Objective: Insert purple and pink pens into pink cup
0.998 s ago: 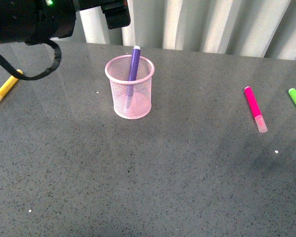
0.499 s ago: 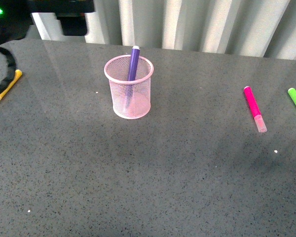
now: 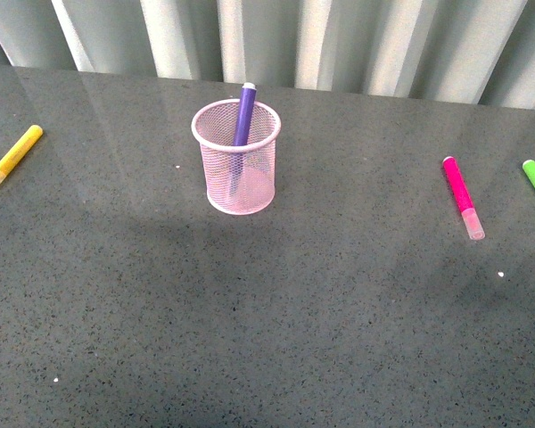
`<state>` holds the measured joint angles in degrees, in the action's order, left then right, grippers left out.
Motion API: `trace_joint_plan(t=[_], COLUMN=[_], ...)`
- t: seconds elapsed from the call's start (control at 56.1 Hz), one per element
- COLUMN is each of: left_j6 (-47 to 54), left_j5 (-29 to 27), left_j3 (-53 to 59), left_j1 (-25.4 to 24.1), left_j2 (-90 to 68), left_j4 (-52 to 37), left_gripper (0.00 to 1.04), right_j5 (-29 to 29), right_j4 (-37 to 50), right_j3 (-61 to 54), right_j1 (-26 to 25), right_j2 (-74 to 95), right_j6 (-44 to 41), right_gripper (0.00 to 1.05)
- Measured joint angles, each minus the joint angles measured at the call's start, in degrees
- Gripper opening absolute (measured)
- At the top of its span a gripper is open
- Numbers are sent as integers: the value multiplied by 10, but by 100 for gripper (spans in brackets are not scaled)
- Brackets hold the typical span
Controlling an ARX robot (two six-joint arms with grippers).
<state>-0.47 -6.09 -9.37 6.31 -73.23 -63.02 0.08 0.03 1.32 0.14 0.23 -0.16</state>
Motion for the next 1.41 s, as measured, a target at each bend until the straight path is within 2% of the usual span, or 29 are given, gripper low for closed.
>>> trace_joint_plan(t=[0.196, 0.249, 0.392, 0.962, 1.407], left_j6=[0, 0, 0, 1, 0], left_j5=[20, 52, 57, 59, 59], left_j3=[42, 49, 65, 89, 89], left_j1=[-19, -40, -61, -62, -62], left_j2=[98, 122, 185, 421, 541], left_j4=[57, 75, 120, 323, 438], left_gripper=[4, 4, 4, 4, 4], right_j5=[0, 0, 0, 0, 0], right_j4=[0, 0, 0, 0, 0], right_j3=[0, 0, 0, 0, 0], right_j1=[0, 0, 0, 0, 0], right_j2=[0, 0, 0, 0, 0], right_j6=[0, 0, 0, 0, 0], right_gripper=[98, 98, 98, 98, 98])
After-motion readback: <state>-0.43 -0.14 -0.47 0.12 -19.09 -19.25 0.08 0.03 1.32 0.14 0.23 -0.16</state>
